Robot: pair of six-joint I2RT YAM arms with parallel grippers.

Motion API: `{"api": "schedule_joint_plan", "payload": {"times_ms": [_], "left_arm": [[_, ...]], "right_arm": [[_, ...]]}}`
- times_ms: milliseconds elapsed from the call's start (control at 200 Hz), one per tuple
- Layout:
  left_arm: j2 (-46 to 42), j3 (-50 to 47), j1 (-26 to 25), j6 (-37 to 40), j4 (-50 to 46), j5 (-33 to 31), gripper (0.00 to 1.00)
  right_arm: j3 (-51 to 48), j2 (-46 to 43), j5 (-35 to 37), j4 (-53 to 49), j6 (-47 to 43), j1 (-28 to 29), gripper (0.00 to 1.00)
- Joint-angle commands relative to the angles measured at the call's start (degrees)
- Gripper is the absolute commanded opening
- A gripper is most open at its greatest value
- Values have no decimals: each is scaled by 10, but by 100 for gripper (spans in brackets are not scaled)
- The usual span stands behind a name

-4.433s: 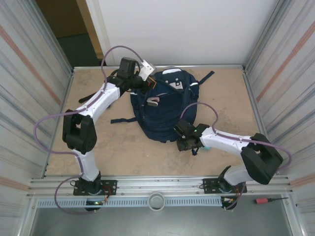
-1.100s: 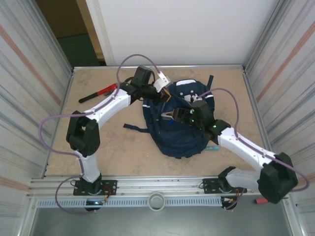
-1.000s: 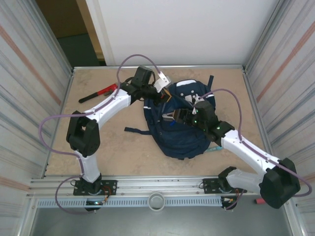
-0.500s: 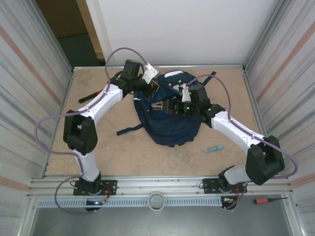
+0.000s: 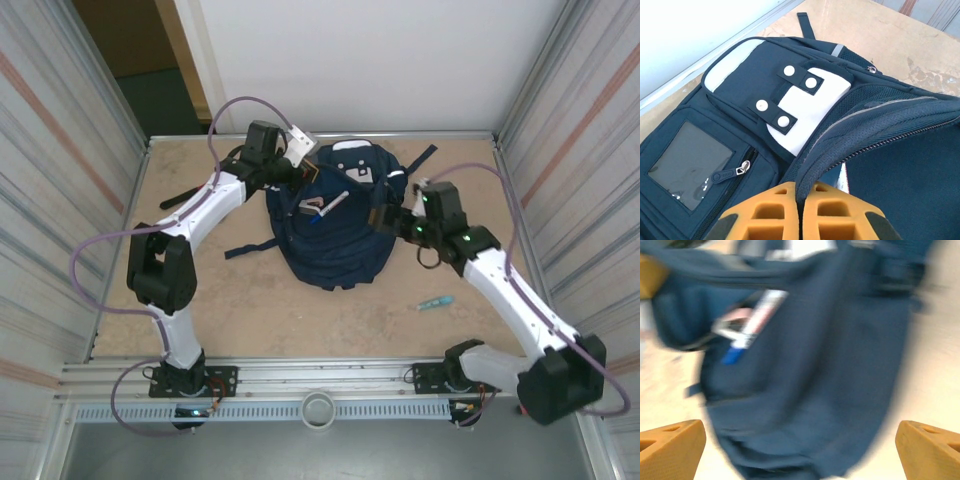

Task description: Pack the student bag

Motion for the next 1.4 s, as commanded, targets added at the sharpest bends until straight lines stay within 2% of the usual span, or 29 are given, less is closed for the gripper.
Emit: {"api": "schedule_joint_plan", "payload": {"times_ms": [0, 185, 386, 576, 726, 867, 1017, 1187, 1393], "left_arm": [[-9, -3, 7, -12, 36, -8, 0], [-11, -9, 5, -14, 45, -3, 0], [-16, -19, 5, -15, 55, 6, 0], [-20, -26, 6, -14, 66, 8, 0], [-18, -25, 7, -15, 66, 9, 0], [-21, -26, 7, -17, 63, 8, 0], [-30, -31, 5, -18, 64, 9, 0], [-32, -33, 4, -18, 63, 7, 0], [-41, -37, -2, -26, 62, 19, 0]], "right_arm": [[-72, -37, 84, -116, 51, -58, 97], [-126, -49, 124, -165, 86, -92, 96], [-163, -55, 153, -205, 142, -92, 95], [-193, -52, 145, -205, 185, -79, 89], [-218, -43, 145, -170, 207, -57, 76], [-239, -23, 136, -121, 210, -55, 62], [-250, -8, 132, -91, 208, -54, 51], [-245, -30, 147, -77, 193, -44, 27], [-174, -98, 144, -49, 117, 17, 17]]}}
